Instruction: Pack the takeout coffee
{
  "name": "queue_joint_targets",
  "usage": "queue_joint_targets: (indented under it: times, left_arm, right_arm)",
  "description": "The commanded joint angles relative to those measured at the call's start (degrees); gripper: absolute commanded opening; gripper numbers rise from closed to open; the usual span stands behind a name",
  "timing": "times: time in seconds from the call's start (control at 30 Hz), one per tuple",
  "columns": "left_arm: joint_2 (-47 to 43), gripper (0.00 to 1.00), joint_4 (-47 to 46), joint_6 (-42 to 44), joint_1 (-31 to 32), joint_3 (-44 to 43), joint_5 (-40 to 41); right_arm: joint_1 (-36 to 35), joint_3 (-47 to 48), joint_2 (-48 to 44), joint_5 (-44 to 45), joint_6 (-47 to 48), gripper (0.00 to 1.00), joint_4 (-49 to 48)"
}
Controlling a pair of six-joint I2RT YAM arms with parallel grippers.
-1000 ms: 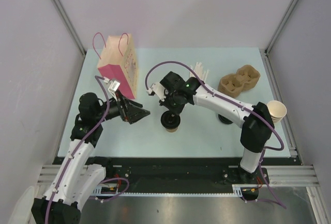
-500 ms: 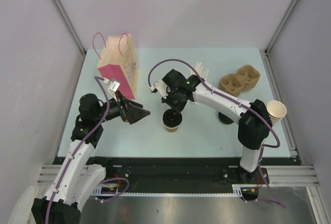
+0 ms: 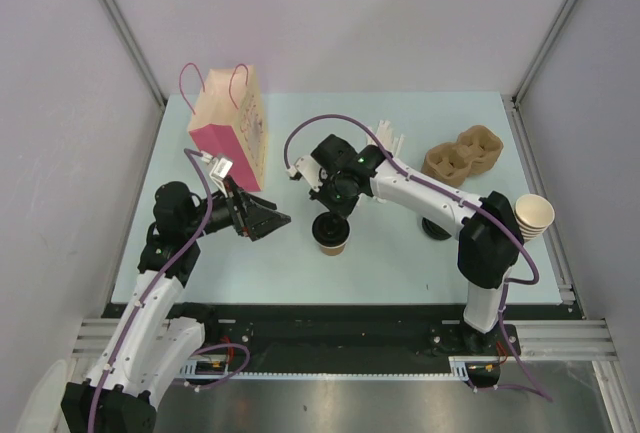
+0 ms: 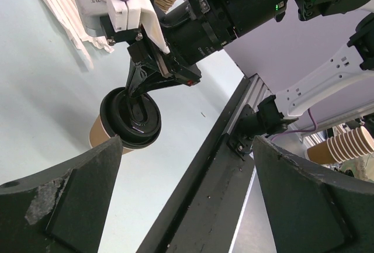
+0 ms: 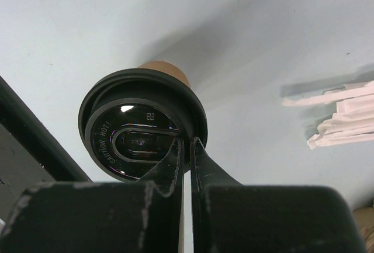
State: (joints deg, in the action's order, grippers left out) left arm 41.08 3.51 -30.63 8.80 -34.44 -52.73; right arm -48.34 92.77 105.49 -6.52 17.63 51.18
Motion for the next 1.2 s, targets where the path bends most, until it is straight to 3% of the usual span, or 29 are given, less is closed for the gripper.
queue_joint_targets:
  times: [0.0,1.17]
  left_arm:
    - [-0.7,0.98,-2.4,-0.5,-0.5,0.5,0.0]
    - [0.3,0.98,-2.4,0.0,-0.5,-0.3,-0.2]
  right_arm:
    - [-0.7,2.6,0.3,-0.4,-0.4,0.01,0.1]
    - [-0.6,1.9,1.6,1.5,0.6,0.07,1.2]
